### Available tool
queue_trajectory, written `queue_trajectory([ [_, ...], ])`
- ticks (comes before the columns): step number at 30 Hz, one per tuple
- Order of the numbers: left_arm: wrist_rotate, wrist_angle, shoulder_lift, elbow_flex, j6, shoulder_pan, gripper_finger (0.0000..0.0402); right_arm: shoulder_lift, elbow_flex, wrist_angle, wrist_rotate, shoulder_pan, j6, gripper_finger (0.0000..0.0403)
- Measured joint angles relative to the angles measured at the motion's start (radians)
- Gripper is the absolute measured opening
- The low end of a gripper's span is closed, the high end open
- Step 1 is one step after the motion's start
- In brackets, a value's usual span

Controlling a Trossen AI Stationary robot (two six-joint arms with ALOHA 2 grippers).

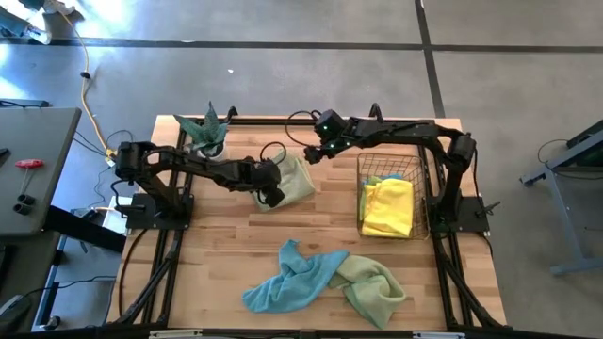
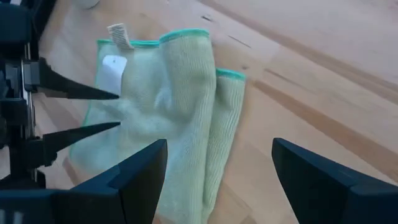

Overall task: Fold microfiber towels
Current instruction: Fold the left green microfiber cloth, then stack the folded left green microfiber cloth into the wire basket

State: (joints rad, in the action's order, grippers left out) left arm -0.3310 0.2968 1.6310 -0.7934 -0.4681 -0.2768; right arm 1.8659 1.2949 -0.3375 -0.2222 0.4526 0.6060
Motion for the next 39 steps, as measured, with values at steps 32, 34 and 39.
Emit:
queue_trajectory([
  [32, 0.033, -0.077, 0.01, 0.03, -0.053, 0.002, 0.0131, 0.254, 0.002, 0.338, -0.074, -0.059, 0.089, 0.0319],
  [34, 0.032, -0.085, 0.01, 0.03, -0.053, 0.002, 0.0131, 0.255, 0.002, 0.337, -0.061, -0.065, 0.09, 0.0308],
  [39, 0.031, -0.094, 0.01, 0.03, -0.052, 0.002, 0.0131, 0.257, 0.002, 0.321, -0.015, -0.073, 0.101, 0.0246],
])
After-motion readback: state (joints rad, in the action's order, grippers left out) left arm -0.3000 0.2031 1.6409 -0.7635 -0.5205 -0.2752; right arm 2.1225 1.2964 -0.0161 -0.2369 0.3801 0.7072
